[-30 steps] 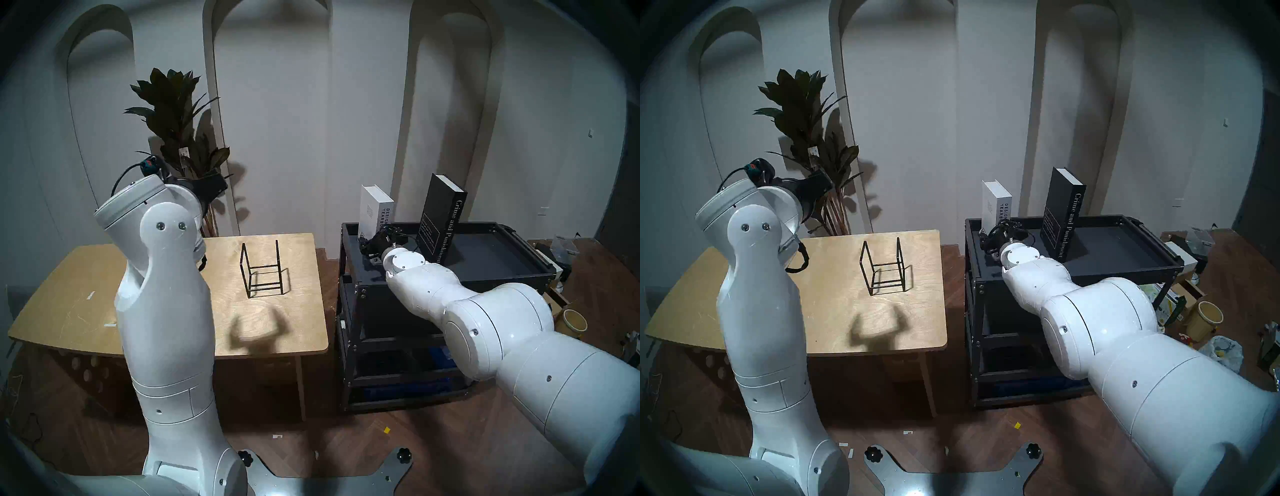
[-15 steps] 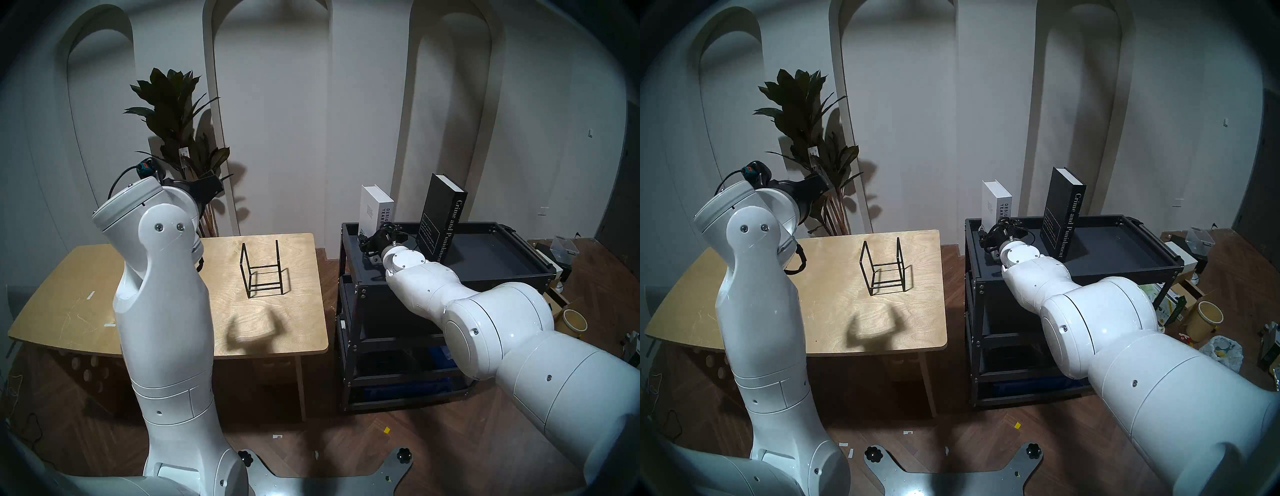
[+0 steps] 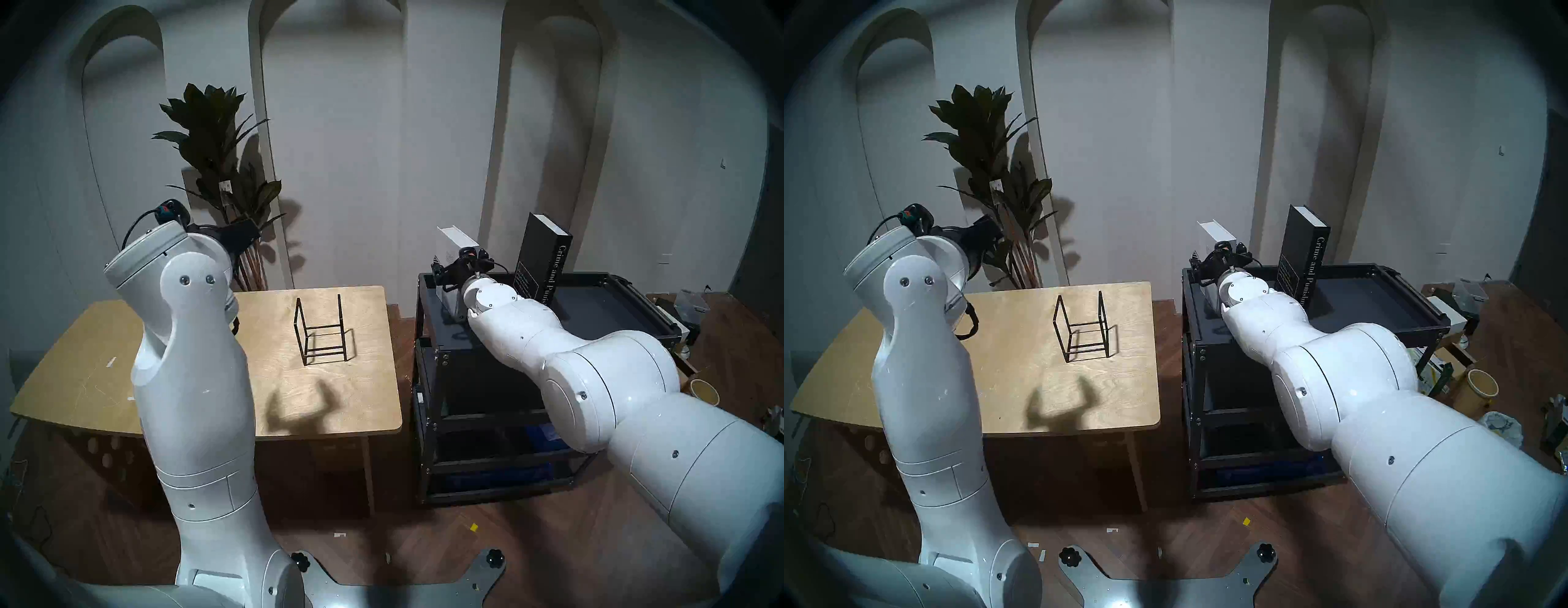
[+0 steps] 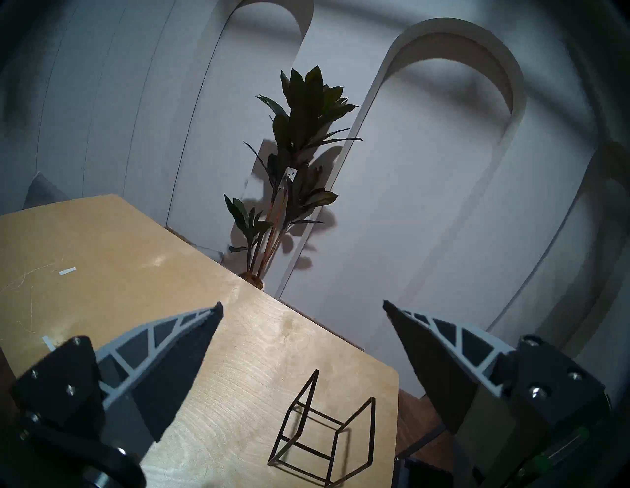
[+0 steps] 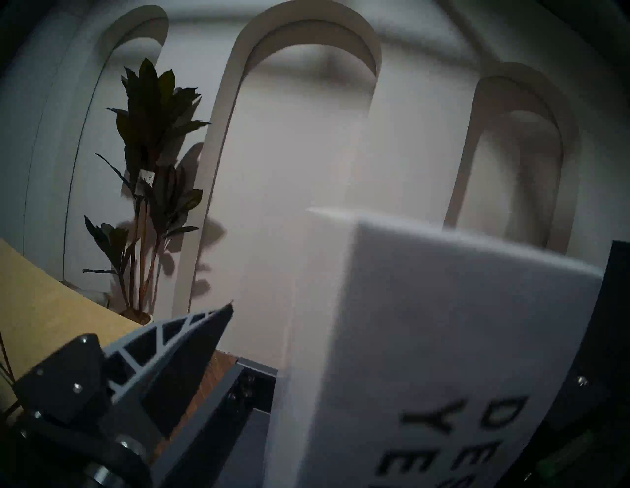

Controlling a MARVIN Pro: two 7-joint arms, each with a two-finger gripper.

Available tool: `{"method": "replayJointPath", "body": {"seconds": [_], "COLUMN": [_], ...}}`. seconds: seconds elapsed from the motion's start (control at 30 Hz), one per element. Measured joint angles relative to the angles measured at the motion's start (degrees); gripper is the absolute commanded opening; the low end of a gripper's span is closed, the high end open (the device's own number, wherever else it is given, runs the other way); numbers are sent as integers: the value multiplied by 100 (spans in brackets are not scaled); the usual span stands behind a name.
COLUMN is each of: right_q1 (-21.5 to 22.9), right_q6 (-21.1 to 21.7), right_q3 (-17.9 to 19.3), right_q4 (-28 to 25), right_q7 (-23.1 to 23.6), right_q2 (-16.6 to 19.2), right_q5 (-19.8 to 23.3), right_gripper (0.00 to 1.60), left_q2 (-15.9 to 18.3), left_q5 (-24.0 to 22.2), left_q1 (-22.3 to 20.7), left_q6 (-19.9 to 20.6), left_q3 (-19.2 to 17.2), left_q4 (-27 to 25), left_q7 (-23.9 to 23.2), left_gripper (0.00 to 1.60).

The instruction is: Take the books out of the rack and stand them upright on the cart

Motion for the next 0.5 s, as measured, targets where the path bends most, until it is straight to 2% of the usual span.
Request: {"method": "replayJointPath", "body": {"seconds": [0.5], "right_q1": [164], "right_q6": [19], "right_q3": [-110], "right_q4": [-141], "right_q7": [-73], "right_q2": [-7], "right_q5": [-153], "right_gripper": [160], "left_q2": [34], "left_q5": [-246], "left_q1": [9], "left_q6": [0], "left_q3": [-103], "left_q4": [77], "left_q7": [1], "left_gripper": [160]}}
